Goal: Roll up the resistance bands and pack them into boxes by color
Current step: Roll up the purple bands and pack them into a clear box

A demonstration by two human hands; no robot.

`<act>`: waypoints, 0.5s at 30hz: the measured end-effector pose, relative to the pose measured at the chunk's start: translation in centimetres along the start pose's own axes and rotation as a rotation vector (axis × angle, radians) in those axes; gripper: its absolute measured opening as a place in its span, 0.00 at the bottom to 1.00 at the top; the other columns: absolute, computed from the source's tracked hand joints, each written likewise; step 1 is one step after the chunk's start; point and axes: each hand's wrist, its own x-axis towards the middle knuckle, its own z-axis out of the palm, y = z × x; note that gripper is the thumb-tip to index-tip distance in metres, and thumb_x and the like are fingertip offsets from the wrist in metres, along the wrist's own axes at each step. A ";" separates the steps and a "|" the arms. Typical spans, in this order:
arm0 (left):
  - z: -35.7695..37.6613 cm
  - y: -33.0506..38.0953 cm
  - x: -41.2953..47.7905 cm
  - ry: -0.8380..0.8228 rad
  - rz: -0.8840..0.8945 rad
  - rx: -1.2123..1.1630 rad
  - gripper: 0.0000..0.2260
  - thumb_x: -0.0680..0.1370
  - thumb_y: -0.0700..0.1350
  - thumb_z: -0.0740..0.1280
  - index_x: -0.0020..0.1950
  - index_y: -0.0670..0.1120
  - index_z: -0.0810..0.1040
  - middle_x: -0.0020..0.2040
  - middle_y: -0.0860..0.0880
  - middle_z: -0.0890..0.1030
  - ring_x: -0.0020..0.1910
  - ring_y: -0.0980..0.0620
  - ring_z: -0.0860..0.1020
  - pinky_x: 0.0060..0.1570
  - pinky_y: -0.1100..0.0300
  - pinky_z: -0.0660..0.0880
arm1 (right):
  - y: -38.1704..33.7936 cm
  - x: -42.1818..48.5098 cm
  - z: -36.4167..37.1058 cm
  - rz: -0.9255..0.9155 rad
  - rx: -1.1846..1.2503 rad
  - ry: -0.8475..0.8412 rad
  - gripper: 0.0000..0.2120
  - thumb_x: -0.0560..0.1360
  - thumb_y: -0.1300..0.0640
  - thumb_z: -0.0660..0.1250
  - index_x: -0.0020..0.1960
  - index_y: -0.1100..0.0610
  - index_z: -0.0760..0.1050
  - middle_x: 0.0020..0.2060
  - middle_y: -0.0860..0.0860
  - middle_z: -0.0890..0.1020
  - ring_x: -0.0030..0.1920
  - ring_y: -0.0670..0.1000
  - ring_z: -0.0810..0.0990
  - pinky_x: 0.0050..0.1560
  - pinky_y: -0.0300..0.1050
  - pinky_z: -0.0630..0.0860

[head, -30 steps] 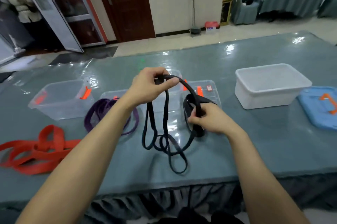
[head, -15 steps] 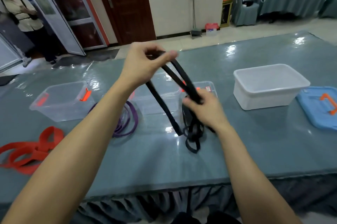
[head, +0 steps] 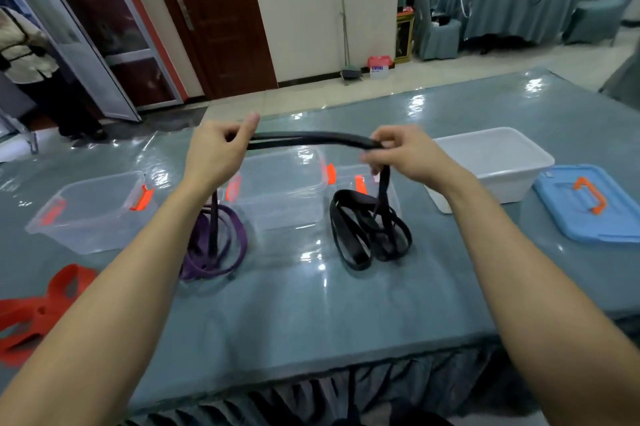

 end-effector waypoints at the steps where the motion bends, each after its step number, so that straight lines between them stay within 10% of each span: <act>1: -0.1 -0.2 0.2 0.011 -0.022 -0.003 0.35 0.83 0.72 0.60 0.33 0.43 0.61 0.27 0.53 0.59 0.27 0.54 0.58 0.31 0.53 0.54 | 0.2 0.3 -0.6 -0.004 0.054 0.044 0.08 0.75 0.59 0.80 0.44 0.57 0.81 0.33 0.53 0.85 0.35 0.54 0.84 0.42 0.51 0.80; 4: -0.2 -0.8 0.8 -0.023 -0.079 0.067 0.35 0.82 0.74 0.57 0.31 0.46 0.58 0.26 0.53 0.60 0.27 0.53 0.59 0.33 0.52 0.56 | -0.3 0.2 -1.4 0.105 -0.103 -0.229 0.10 0.74 0.53 0.81 0.44 0.57 0.83 0.34 0.50 0.88 0.35 0.51 0.87 0.43 0.47 0.81; 8: -0.1 -1.5 1.9 -0.092 -0.194 -0.006 0.42 0.81 0.76 0.55 0.34 0.36 0.68 0.29 0.43 0.76 0.25 0.45 0.78 0.35 0.53 0.73 | 0.2 1.8 -3.2 0.039 0.063 0.114 0.14 0.75 0.53 0.81 0.47 0.62 0.81 0.33 0.51 0.84 0.32 0.51 0.84 0.38 0.48 0.82; 11: 0.1 -1.4 2.1 -0.124 -0.181 0.018 0.39 0.82 0.75 0.55 0.34 0.38 0.68 0.29 0.42 0.72 0.24 0.45 0.82 0.34 0.53 0.72 | -0.6 1.4 -3.4 0.129 -0.134 -0.144 0.11 0.73 0.50 0.82 0.43 0.55 0.83 0.34 0.49 0.86 0.37 0.52 0.85 0.42 0.48 0.82; 15: 0.1 -1.6 2.7 -0.066 -0.222 -0.012 0.37 0.81 0.76 0.54 0.30 0.45 0.67 0.26 0.42 0.73 0.26 0.44 0.83 0.34 0.53 0.72 | -0.3 2.7 -5.9 0.074 0.252 0.125 0.14 0.73 0.55 0.84 0.49 0.62 0.83 0.35 0.53 0.83 0.32 0.54 0.83 0.43 0.53 0.87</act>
